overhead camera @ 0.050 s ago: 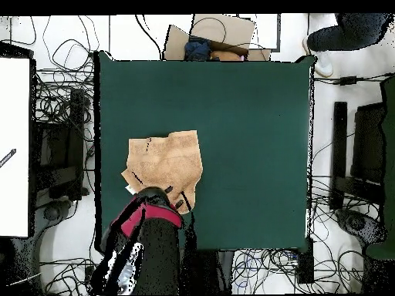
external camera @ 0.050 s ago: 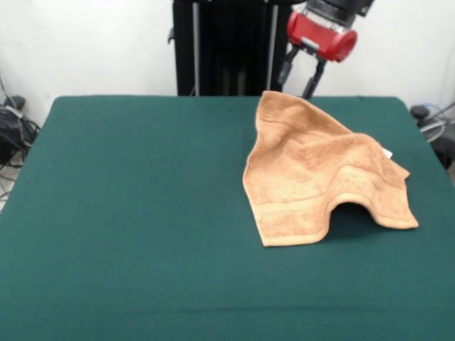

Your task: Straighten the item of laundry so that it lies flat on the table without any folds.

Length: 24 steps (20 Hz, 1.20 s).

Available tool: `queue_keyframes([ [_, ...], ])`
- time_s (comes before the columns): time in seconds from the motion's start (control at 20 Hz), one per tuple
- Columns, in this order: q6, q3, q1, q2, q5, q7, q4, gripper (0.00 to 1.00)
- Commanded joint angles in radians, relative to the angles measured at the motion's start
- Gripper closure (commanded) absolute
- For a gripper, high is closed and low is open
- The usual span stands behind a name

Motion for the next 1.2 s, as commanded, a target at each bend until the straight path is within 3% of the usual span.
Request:
queue_keyframes([
  [0.05, -0.159, -0.118, 0.123, 0.186, -0.072, 0.169, -0.007, 0.00],
  [0.85, -0.217, -0.237, 0.278, 0.293, 0.137, 0.160, -0.014, 0.00],
  [1.2, -0.246, -0.258, 0.287, 0.307, 0.188, 0.122, -0.011, 0.00],
])
